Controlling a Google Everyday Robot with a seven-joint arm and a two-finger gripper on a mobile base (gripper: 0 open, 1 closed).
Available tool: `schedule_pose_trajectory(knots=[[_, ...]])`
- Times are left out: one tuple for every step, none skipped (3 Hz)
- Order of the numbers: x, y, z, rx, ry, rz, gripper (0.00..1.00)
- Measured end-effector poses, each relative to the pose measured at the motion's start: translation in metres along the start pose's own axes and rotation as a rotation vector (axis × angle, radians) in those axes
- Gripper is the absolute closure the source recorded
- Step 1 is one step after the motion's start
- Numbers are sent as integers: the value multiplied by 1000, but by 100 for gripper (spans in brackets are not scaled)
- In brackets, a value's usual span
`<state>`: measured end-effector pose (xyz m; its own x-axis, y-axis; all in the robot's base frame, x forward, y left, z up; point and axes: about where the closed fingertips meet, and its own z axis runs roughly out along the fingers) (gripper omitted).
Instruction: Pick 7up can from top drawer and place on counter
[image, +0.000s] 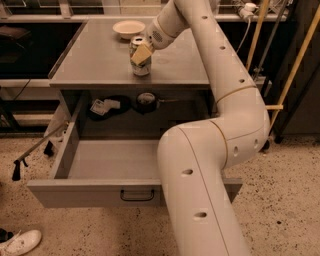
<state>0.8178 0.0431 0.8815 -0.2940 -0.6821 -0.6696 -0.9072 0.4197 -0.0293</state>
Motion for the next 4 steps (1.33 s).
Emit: schedule_pose_trajectory(knots=[[0,0,0,0,0,0,35],[0,0,0,0,0,0,11],[0,0,0,0,0,0,0],[0,0,0,0,0,0,0]])
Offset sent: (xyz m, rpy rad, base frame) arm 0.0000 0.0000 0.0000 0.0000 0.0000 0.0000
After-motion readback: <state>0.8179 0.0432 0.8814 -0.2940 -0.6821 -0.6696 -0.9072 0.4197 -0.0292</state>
